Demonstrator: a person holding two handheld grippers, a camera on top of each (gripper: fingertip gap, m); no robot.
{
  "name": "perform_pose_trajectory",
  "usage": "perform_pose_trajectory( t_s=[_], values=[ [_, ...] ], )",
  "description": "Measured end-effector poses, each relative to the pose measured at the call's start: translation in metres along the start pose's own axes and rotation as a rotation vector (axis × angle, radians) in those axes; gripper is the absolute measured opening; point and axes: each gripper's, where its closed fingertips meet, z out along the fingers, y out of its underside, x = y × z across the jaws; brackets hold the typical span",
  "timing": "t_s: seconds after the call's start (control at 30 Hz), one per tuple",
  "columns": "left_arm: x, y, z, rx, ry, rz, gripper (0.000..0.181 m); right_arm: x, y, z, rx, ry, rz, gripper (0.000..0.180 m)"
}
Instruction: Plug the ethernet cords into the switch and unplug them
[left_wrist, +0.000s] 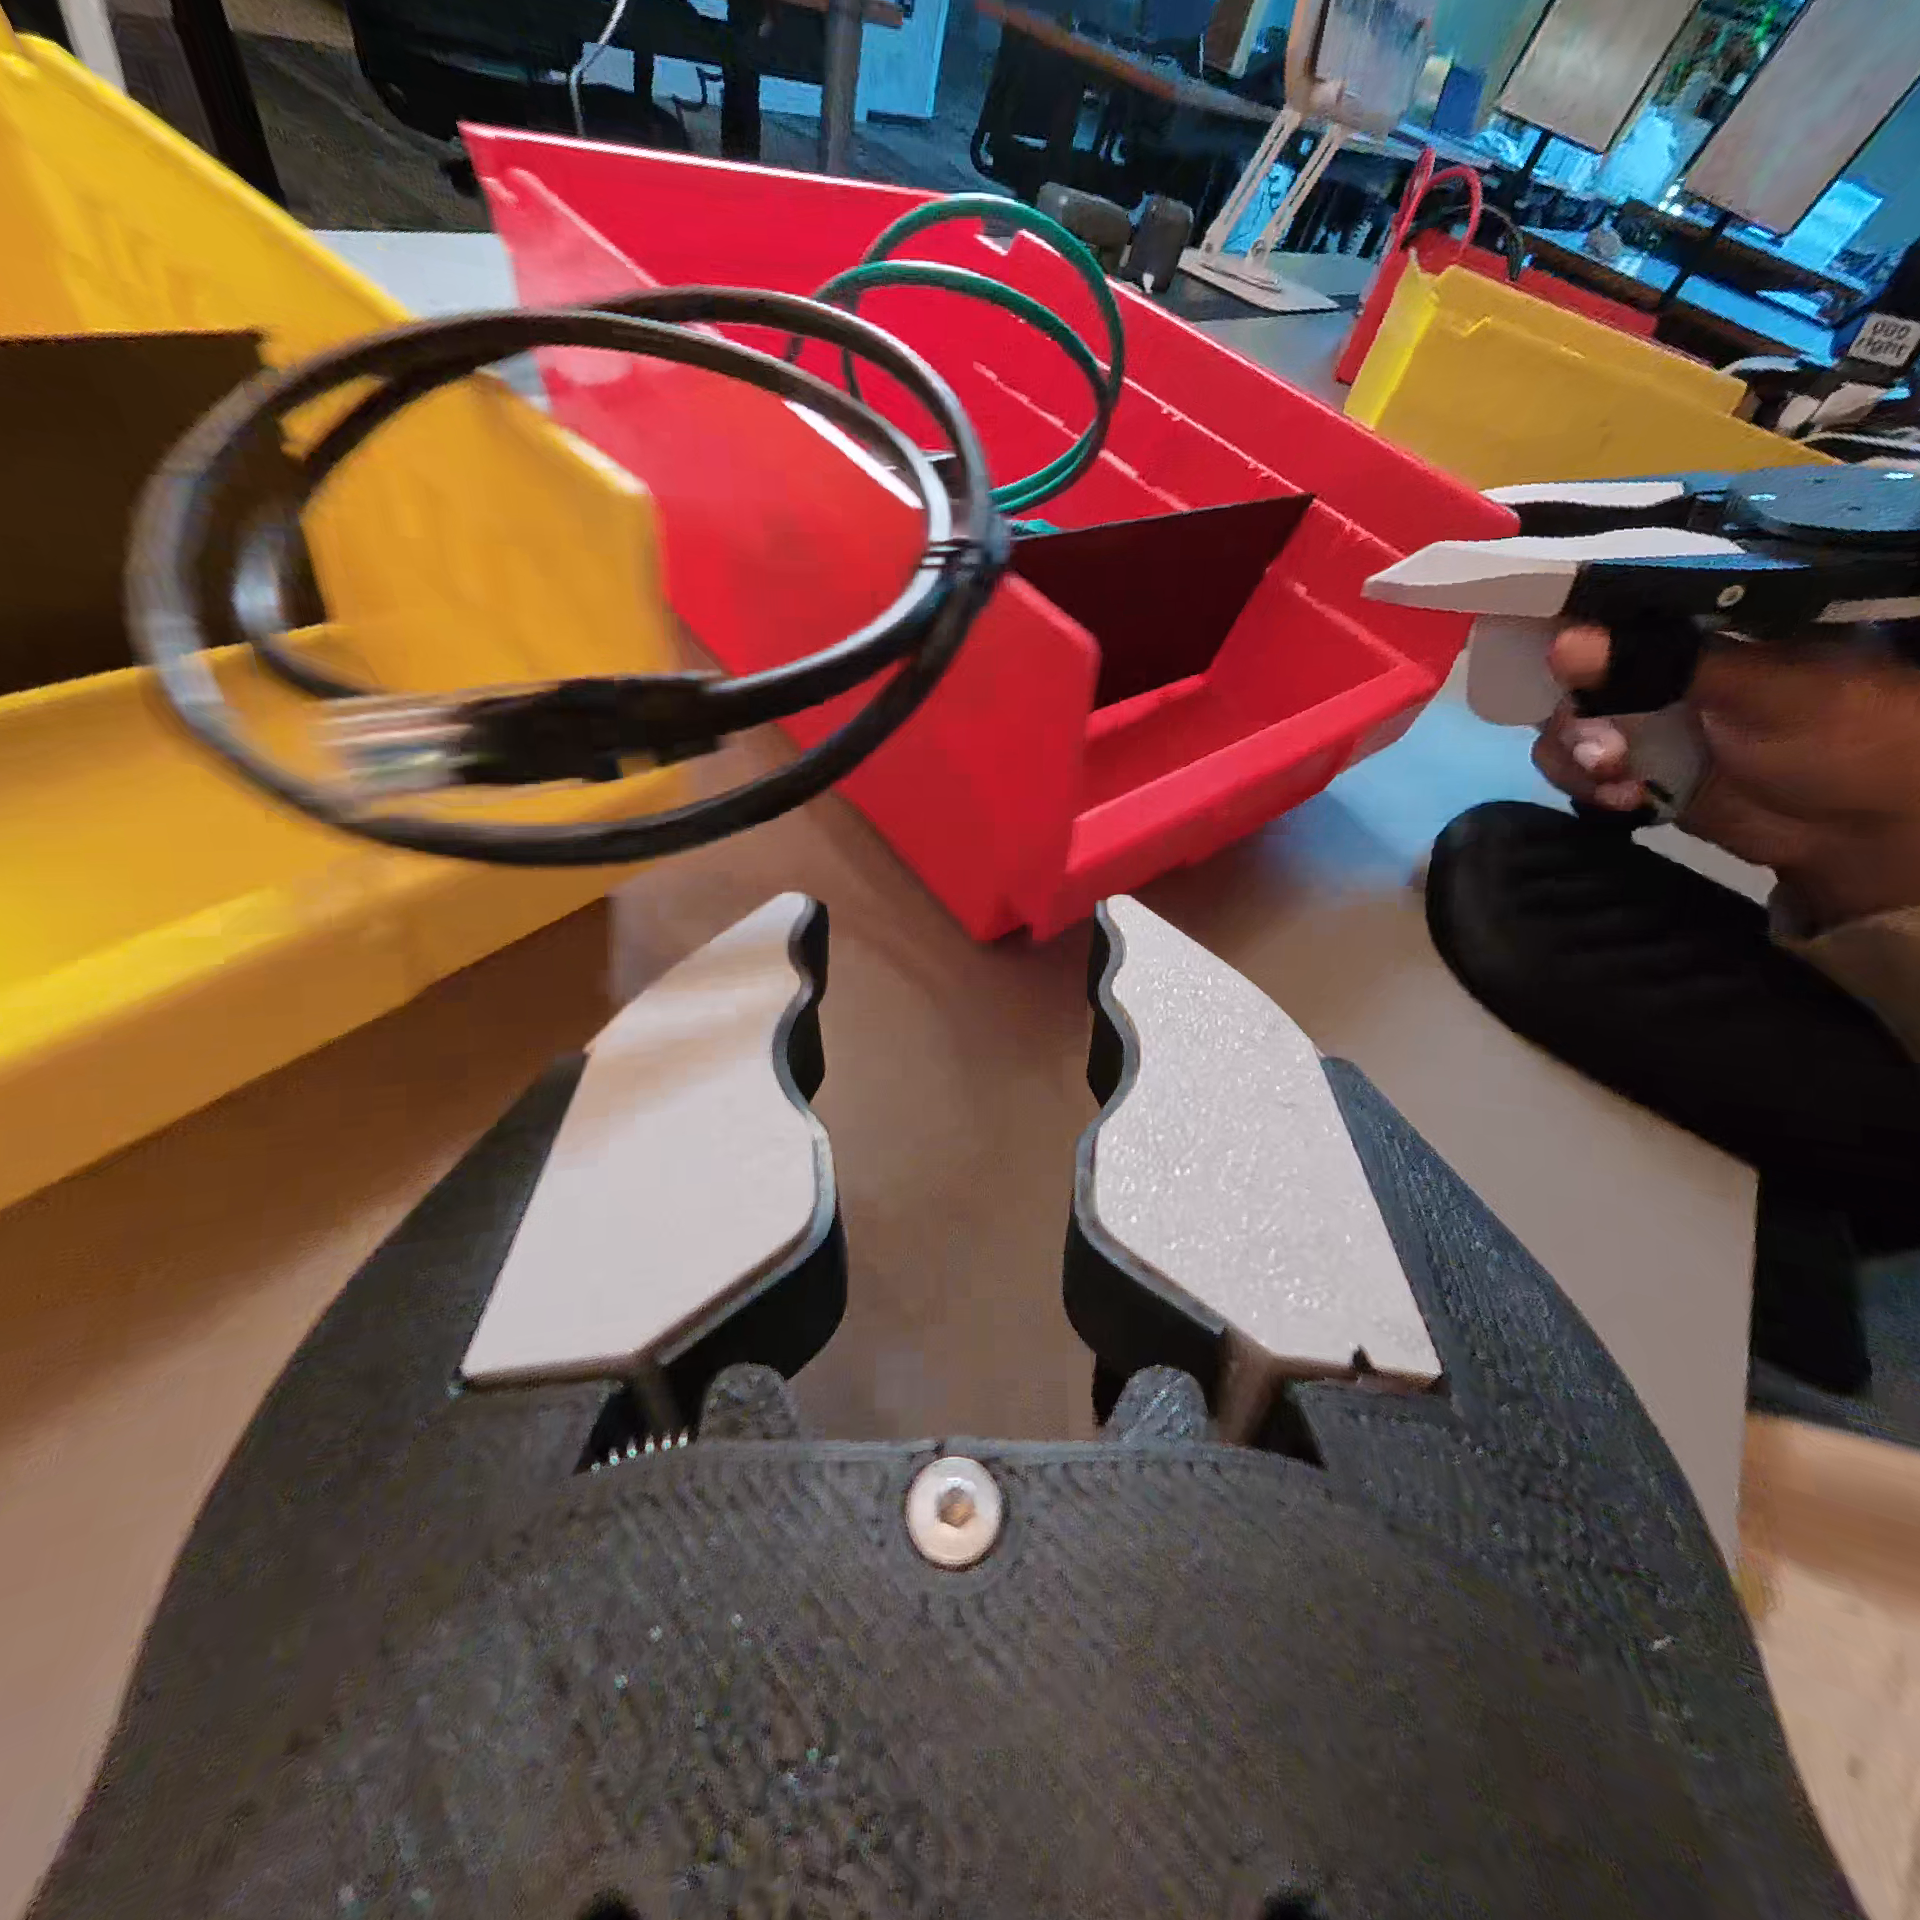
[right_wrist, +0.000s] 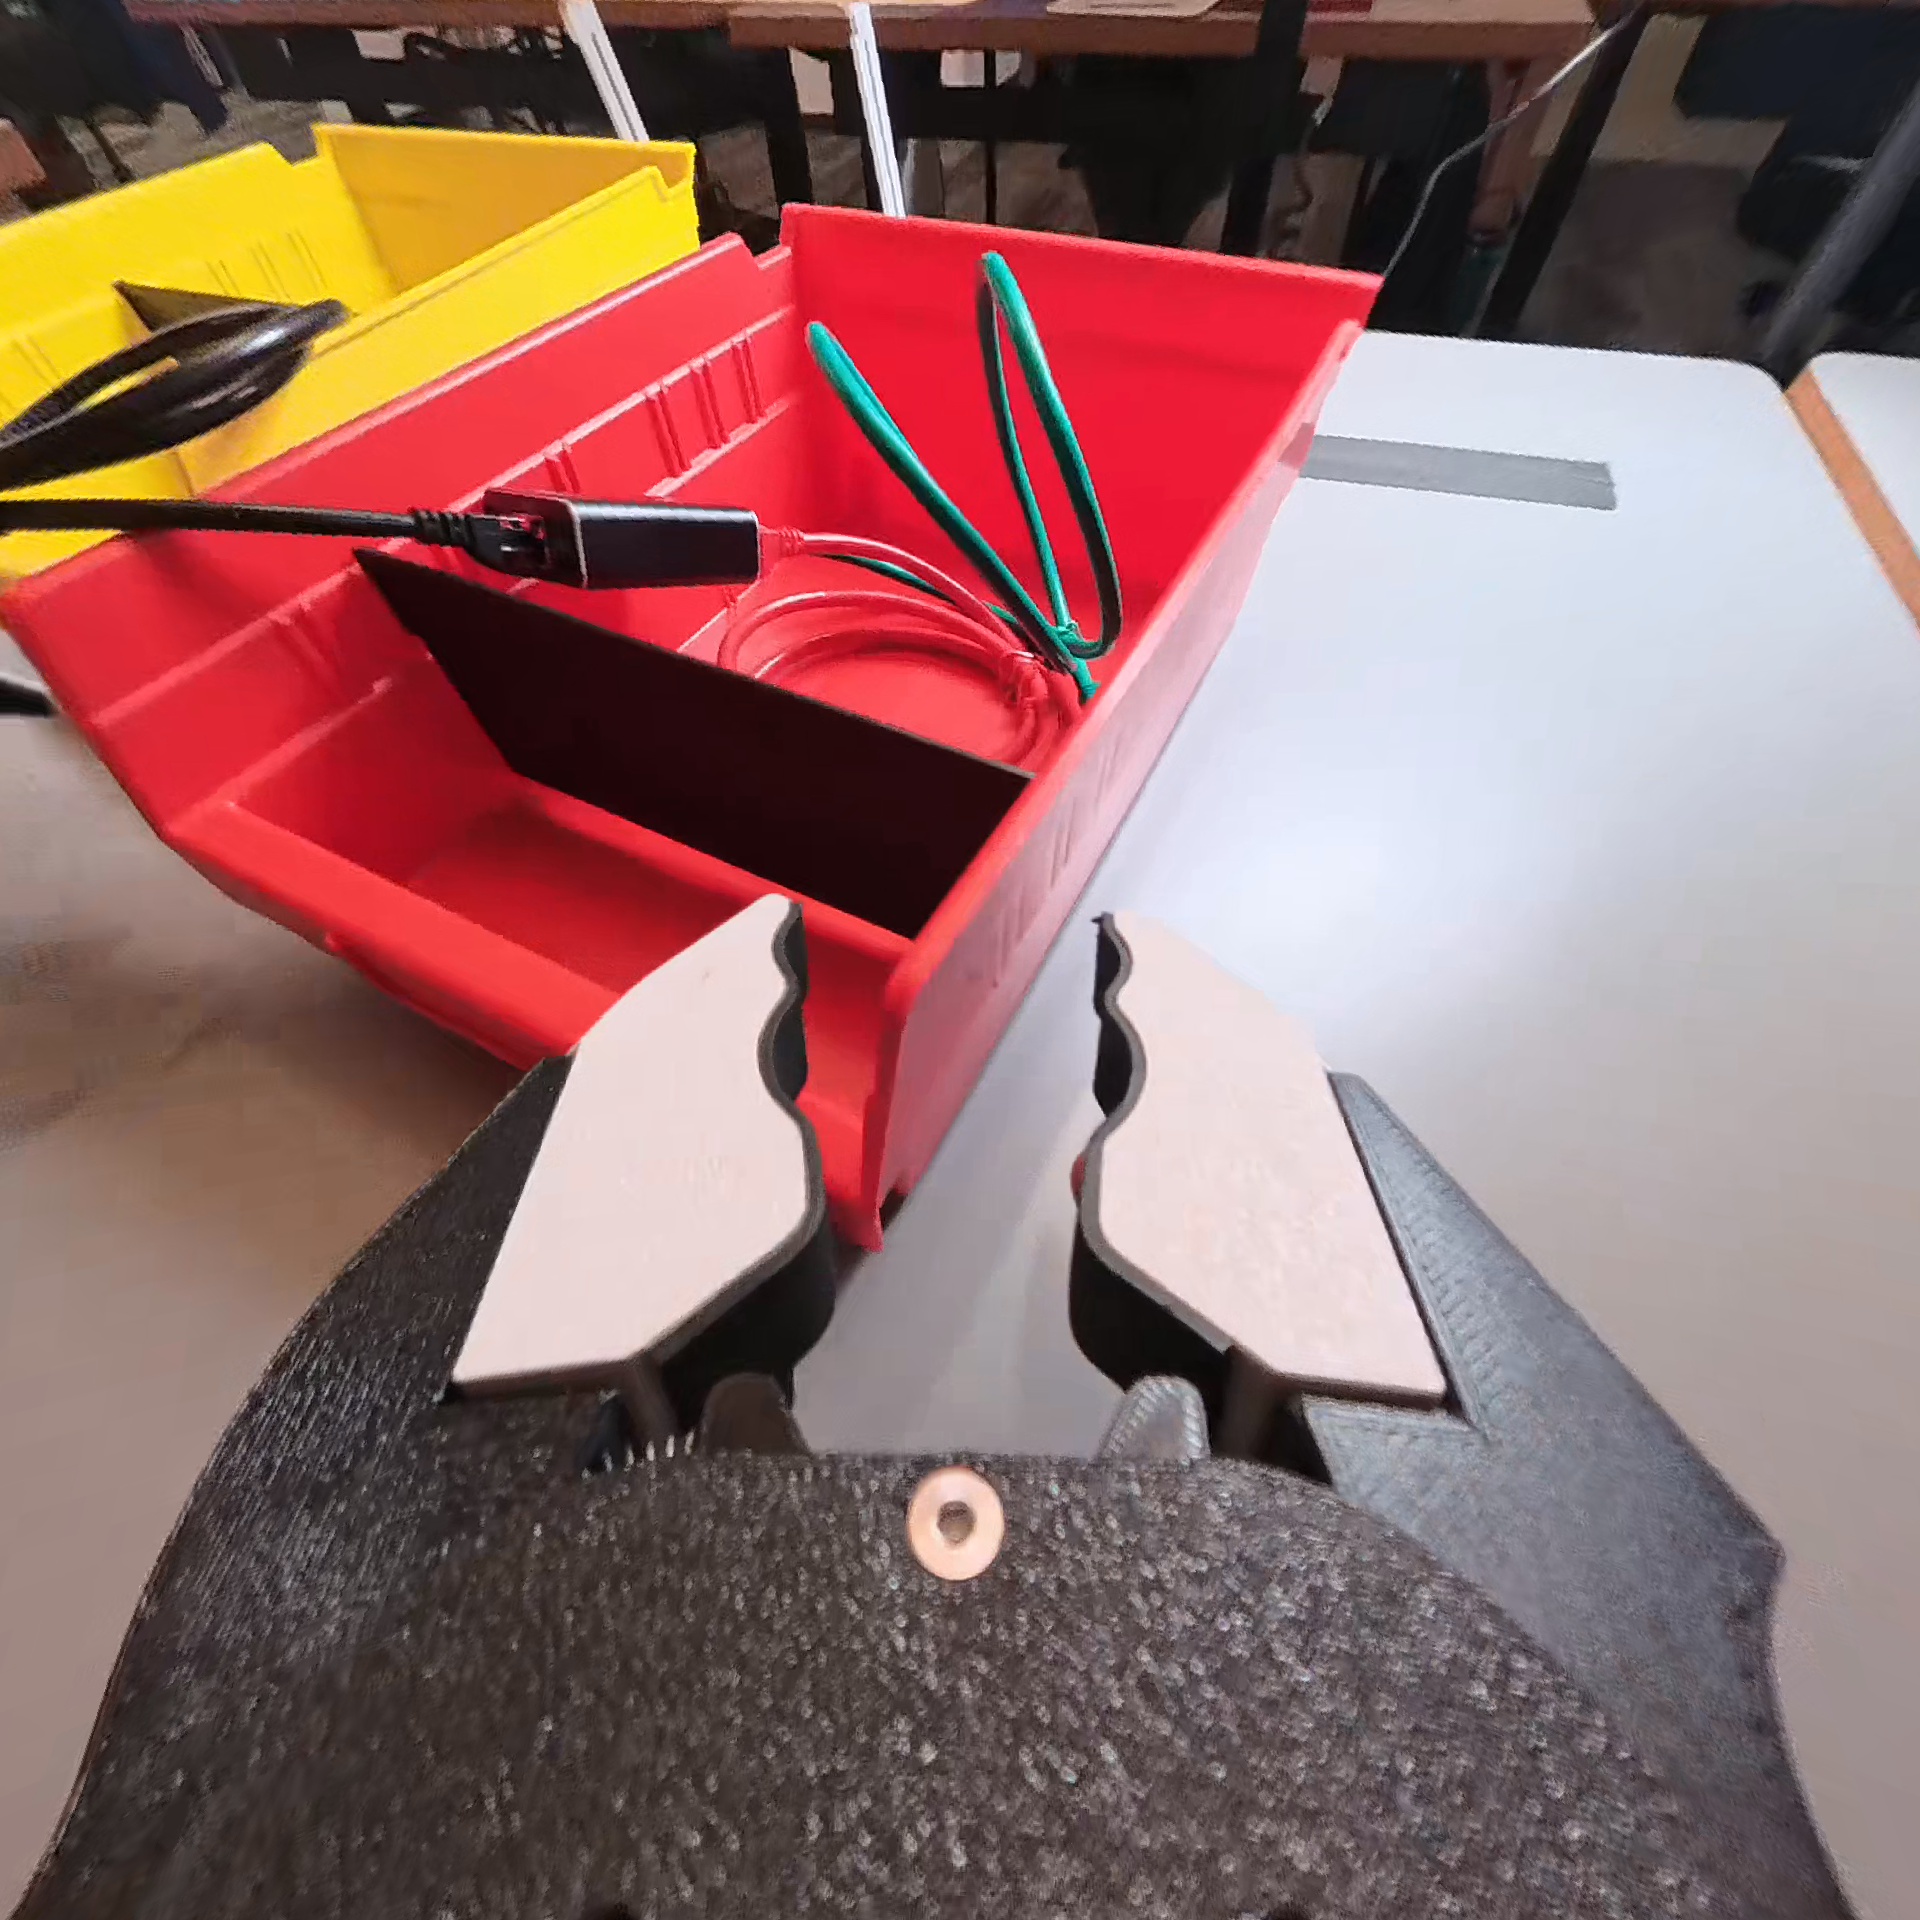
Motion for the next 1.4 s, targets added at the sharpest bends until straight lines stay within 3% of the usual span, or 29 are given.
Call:
perform_pose_trajectory(
  t_s=[0.03,0.17,0.3,0.43,0.57,0.7,0.9,1.07,1.23,1.4],
  values=[
    [0.007,0.001,0.015,0.003,-0.003,-0.001,0.049,0.0,0.0,0.004,-0.013,0.009,0.004,0.051],
    [0.014,-0.004,0.062,-0.017,-0.056,0.046,0.044,-0.002,-0.002,0.012,-0.004,0.038,-0.014,0.039],
    [0.0,-0.011,0.08,-0.02,-0.134,0.041,0.035,0.005,-0.005,0.015,0.012,0.085,0.012,0.033],
    [-0.005,-0.017,0.087,0.0,-0.113,-0.038,0.029,0.014,-0.006,0.013,0.025,0.105,0.056,0.019],
    [0.004,-0.018,0.085,-0.01,-0.11,0.019,0.029,0.017,-0.019,-0.001,0.084,0.159,0.006,0.015],
    [0.013,-0.045,0.067,0.07,-0.129,0.095,0.028,0.008,-0.048,-0.02,0.188,0.185,-0.028,0.013],
    [0.012,-0.102,0.016,0.198,-0.187,0.171,0.027,-0.029,-0.113,-0.037,0.317,0.139,-0.094,0.015],
    [-0.02,-0.137,-0.054,0.299,-0.306,0.18,0.026,-0.093,-0.157,-0.018,0.392,0.009,-0.11,0.018],
    [-0.072,-0.145,-0.148,0.377,-0.501,0.168,0.021,-0.19,-0.182,0.016,0.406,-0.185,-0.13,0.023],
    [-0.117,-0.128,-0.244,0.405,-0.707,0.144,0.016,-0.29,-0.185,0.056,0.356,-0.386,-0.104,0.024]
  ],
)
